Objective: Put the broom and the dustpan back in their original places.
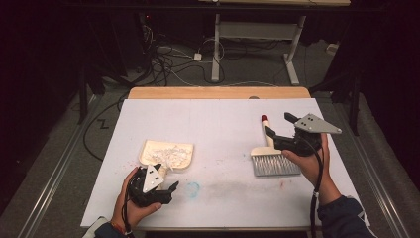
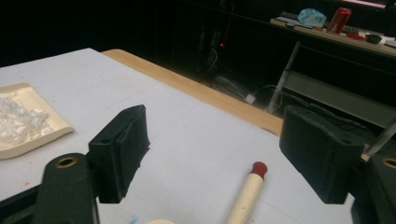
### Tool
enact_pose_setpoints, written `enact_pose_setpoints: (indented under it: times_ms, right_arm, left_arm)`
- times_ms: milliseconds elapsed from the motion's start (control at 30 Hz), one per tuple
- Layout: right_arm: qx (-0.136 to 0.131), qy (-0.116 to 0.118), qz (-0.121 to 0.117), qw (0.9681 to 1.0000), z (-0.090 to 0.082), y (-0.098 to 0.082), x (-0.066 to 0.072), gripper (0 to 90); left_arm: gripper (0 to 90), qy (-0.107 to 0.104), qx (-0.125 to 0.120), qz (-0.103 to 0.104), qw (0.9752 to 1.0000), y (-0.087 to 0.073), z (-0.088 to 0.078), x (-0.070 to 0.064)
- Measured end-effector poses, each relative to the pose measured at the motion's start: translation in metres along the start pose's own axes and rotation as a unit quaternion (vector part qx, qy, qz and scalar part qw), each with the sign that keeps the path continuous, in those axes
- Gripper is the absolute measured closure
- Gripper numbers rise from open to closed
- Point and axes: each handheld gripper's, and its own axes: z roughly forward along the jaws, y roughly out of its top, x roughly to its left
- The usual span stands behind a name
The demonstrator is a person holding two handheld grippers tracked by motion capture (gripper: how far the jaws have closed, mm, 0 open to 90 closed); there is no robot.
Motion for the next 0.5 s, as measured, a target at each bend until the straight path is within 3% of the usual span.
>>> enact_pose_setpoints:
  times_ms: [300,500]
  right_arm:
    - [-0.003,0.008,-0.013,0.9999,-0.008,0.002,0.008,23.7]
    - [0.004,-0.004,-0.029,0.9996,-0.014,0.003,0.014,23.7]
  left_arm:
    - [19.4,0.000,-0.005,0.004,1.0000,0.000,0.000,0.001]
    - [19.4,-0.003,-0.001,-0.002,1.0000,0.000,0.000,0.000]
